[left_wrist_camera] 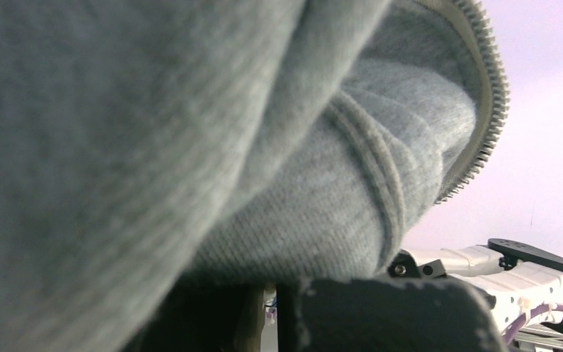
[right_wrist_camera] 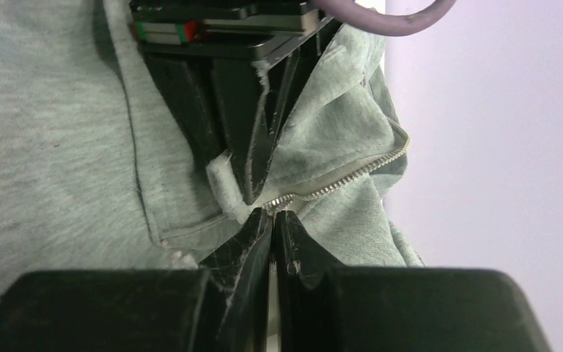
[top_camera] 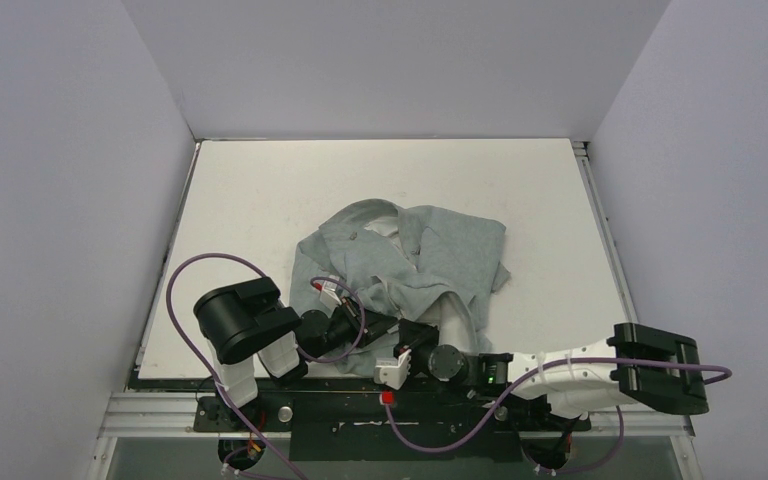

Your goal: Zip up the jacket

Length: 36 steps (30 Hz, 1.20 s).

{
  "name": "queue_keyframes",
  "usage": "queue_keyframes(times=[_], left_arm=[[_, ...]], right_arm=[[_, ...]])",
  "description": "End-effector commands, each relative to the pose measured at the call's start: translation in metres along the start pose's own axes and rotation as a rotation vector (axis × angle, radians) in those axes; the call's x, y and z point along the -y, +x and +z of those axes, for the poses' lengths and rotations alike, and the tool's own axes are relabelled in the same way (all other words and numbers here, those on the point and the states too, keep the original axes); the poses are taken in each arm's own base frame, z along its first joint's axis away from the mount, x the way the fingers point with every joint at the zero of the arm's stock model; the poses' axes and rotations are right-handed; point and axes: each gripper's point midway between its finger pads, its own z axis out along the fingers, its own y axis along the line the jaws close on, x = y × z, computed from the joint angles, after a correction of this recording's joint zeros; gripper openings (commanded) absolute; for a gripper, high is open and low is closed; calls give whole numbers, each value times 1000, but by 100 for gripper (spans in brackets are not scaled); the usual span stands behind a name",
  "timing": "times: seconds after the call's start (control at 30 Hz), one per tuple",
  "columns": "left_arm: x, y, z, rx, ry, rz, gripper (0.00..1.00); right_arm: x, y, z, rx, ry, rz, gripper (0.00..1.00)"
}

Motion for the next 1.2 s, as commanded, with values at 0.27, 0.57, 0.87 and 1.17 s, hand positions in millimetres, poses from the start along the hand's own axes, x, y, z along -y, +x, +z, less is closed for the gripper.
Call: queue_keyframes(times=[0.27,0.57,0.87,1.17], left_arm=[[56,3,0,-22,205,45,0],[59,4,2,-26,202,67,0],[57,4,0,-23,195,78,0],[60,5,2,-31,172,149,0]], right_arm=[[36,-24,2,134,-146,281,0],[40,-26,6,167,-218,361,0],[65,-9,6,104,-189,411,0],[76,-7,9,136,-270,488,0]])
